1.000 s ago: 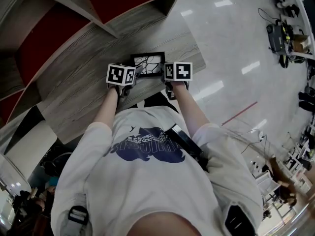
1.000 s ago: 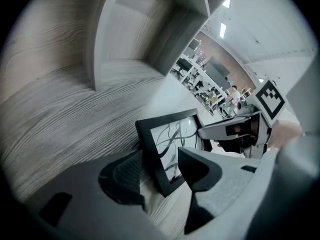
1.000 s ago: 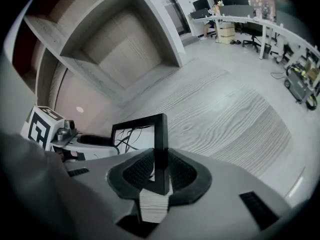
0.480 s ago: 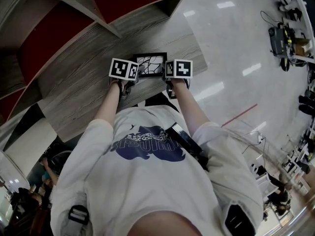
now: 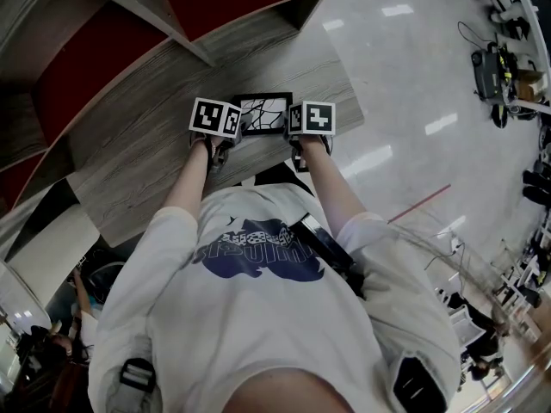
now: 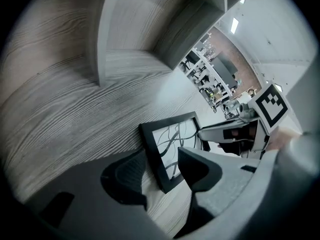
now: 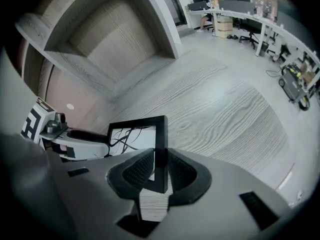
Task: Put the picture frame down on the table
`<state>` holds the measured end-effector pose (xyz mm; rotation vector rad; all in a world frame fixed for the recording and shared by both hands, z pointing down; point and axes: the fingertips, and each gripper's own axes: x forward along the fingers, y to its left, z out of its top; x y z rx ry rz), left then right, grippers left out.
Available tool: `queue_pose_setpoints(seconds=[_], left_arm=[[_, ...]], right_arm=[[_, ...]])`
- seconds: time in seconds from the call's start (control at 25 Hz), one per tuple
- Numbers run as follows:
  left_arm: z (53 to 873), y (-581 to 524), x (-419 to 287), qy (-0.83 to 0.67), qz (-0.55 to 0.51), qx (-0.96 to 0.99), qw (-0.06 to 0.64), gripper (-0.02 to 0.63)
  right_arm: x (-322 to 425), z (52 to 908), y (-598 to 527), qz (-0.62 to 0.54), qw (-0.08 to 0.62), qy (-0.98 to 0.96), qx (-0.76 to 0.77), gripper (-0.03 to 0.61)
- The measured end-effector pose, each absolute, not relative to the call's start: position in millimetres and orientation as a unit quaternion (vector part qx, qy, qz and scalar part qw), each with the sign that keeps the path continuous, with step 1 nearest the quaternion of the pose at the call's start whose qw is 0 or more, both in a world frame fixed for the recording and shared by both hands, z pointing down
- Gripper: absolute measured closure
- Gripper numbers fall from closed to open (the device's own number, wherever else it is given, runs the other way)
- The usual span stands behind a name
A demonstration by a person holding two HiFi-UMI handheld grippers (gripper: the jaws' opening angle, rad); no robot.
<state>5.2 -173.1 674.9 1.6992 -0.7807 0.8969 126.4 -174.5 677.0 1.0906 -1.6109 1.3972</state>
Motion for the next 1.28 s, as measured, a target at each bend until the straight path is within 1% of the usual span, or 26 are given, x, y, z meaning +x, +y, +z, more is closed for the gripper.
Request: queue_pose_setpoints(seconds=[0.72,0.92,1.08,1.28], left_arm=[[672,-172,2,-0.329,0.367,0.706,0.509,0.410],[672,-174,-4,-0.334,0.360,0.705,0.512,0.411],[672,-173,-13,-0.342,0.354,0.700,0.517,0.410],[669,-176,-22,-0.353,0.344,0.701,0.515,0.410]], right_arm=[[127,679,-176,0.528,0.367,-0.637,0.426,0.494],[126,678,-176,0.549,0.343,-0.633,0.425,0.489],[127,678,-178,0.551,0.326,-0.637,0.429,0.454],[135,669,-179,0.550,0.306,-0.634,0.449,0.448]])
